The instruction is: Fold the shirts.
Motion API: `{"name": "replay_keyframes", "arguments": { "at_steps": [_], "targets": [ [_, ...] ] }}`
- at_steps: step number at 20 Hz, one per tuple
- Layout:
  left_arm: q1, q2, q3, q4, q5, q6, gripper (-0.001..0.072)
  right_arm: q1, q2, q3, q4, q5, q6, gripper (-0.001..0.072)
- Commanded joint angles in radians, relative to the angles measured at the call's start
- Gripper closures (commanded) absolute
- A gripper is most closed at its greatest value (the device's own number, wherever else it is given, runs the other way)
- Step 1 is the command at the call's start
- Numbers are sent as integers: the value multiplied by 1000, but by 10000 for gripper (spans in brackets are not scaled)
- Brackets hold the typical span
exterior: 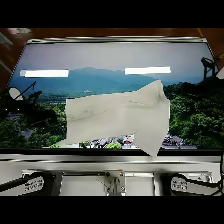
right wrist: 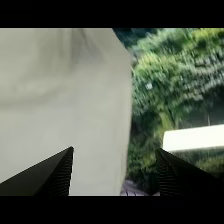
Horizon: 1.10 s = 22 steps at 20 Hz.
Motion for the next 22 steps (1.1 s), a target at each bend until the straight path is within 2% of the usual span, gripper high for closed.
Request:
{"name": "replay_keyframes", "arguments": {
  "at_steps": [1,3,7,9,17,18,20,22],
  "targets": [
    [140,135,-261,-173,27,112,18,-257,72,-151,247,143,-66,86],
    [185,154,-399,-279,86,170,18,-345,84,-234,354,142,-106,86],
    [188,140,-555,-438,233,222,17,-373,84,-282,375,127,-137,86],
    [175,135,-577,-485,275,246,17,-371,84,-282,382,105,-137,86],
    [77,63,-577,-573,449,246,39,-371,84,-282,382,93,-134,86],
    [66,57,-577,-574,471,242,147,-370,84,-282,381,94,-134,86],
    [61,55,-576,-574,499,230,278,-365,83,-282,366,95,-134,86],
    [61,55,-576,-574,507,219,462,-328,82,-292,323,89,-134,86]
  ]
}}
